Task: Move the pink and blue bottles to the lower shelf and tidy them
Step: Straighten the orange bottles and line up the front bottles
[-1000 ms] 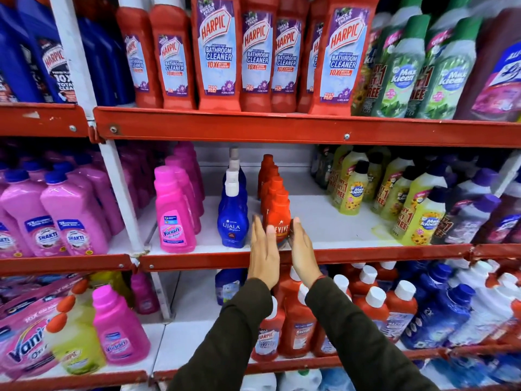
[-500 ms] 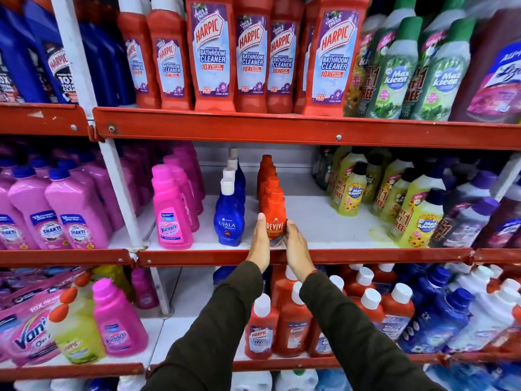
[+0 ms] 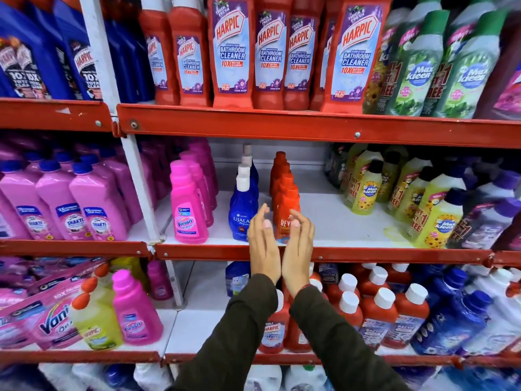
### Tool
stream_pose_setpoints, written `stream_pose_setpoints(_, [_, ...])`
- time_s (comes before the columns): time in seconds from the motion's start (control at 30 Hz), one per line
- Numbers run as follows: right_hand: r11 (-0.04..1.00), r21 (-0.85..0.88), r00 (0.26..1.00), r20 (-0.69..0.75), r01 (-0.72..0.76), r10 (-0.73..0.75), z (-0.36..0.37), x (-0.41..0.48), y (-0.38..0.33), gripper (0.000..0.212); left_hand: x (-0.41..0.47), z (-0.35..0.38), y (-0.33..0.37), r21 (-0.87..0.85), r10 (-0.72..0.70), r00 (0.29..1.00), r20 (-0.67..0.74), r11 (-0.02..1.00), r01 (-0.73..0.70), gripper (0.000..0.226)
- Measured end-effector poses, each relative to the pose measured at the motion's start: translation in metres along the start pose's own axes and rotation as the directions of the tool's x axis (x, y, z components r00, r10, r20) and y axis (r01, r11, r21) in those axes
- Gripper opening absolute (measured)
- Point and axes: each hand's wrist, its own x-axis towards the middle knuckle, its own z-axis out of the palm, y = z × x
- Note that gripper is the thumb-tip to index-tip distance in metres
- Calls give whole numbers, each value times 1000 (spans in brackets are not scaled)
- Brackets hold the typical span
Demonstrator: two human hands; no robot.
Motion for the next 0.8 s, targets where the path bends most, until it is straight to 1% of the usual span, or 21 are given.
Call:
stream_pose_setpoints(0.03, [999,38,1000,15,-25,25,7,-4,0,27,0,-7,-1,12,21,996,-84,1000,-20,57])
stream_pose_setpoints(0.07, [995,78,996,59,-66,61,13,-6,1,29,2,-16,-1,-4,23,990,-138,1000,-24,54])
stream_pose_setpoints(0.1, [986,110,985,130,-125,110,19,-8,2,34,7,-24,-2,-23,5,984,-177,1000,-9,52])
stream_pose_setpoints(0.17, [957,144,941,269,-250,206,32,-8,0,46,21,-39,-2,-65,-69,977,-202,996,56,53])
stream_pose_setpoints(0.2, [937,154,917,308,-312,254,38,-7,0,49,28,-46,-3,-98,-123,975,-187,990,106,54])
stream_pose_setpoints(0.23, [919,170,900,327,-356,288,44,-5,-1,48,35,-53,-2,-145,-185,969,-163,976,162,56])
stream_pose_setpoints(0.3, [902,166,881,342,-398,326,51,0,0,36,49,-64,-6,-248,-331,941,-72,920,305,63])
stream_pose_setpoints(0.37, [878,189,858,377,-439,348,54,3,0,33,60,-73,-7,-269,-407,913,30,876,400,68])
stream_pose_setpoints(0.43, [873,185,849,391,-452,357,56,4,0,36,69,-78,-7,-262,-415,904,107,865,428,68])
stream_pose_setpoints(0.57, [870,180,845,391,-459,365,56,5,1,30,71,-82,-7,-235,-394,896,207,869,436,62])
stream_pose_setpoints(0.7, [870,193,849,389,-454,357,58,11,-1,31,63,-82,-7,-214,-374,901,221,883,419,54])
stream_pose_setpoints(0.8, [874,189,853,385,-448,353,60,13,-2,30,60,-82,-9,-232,-376,903,208,878,419,53])
